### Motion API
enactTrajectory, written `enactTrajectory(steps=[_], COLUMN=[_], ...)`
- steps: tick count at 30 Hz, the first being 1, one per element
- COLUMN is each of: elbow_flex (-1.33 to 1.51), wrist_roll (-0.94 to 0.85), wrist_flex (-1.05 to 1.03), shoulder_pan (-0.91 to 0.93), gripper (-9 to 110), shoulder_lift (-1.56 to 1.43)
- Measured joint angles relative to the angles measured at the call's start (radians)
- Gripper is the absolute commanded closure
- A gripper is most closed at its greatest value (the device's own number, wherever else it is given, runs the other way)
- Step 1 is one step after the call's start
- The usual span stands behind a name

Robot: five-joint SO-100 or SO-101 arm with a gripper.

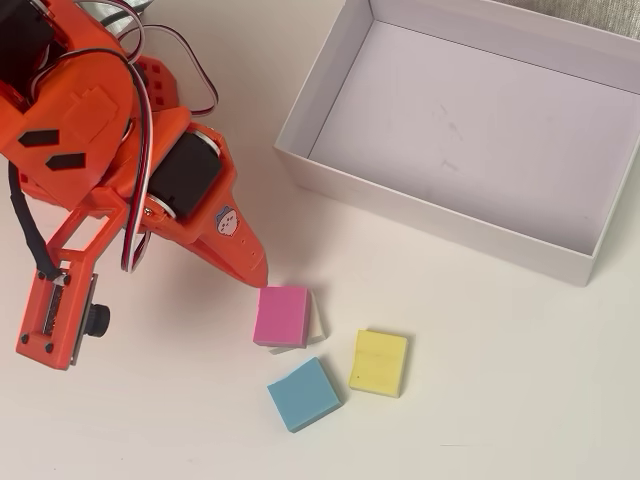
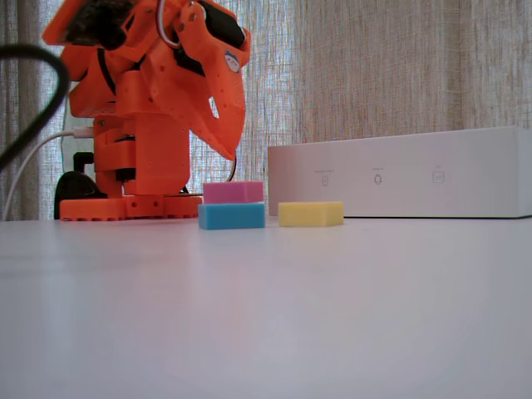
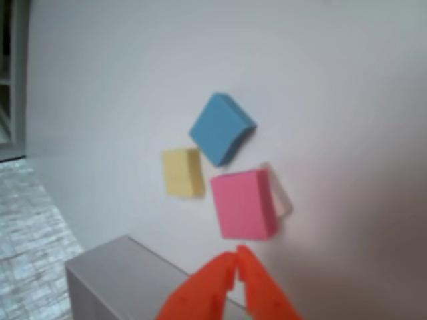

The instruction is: Grasp the pink cuboid and put it in the bin.

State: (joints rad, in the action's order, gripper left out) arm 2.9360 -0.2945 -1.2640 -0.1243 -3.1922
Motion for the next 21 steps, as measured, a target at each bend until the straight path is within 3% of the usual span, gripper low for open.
enactTrajectory(steps=[4, 7, 14, 21], elbow_flex=[-0.201, -0.515, -1.207, -1.166], wrist_roll=[-0.018, -0.038, -0.172, -0.270], wrist_flex=[0.034, -0.025, -0.281, -0.403], shoulder_pan=[-0.003, -0.018, -0.064, -0.069], gripper=[88, 80, 81, 84], shoulder_lift=[0.261, 0.486, 0.934, 1.088])
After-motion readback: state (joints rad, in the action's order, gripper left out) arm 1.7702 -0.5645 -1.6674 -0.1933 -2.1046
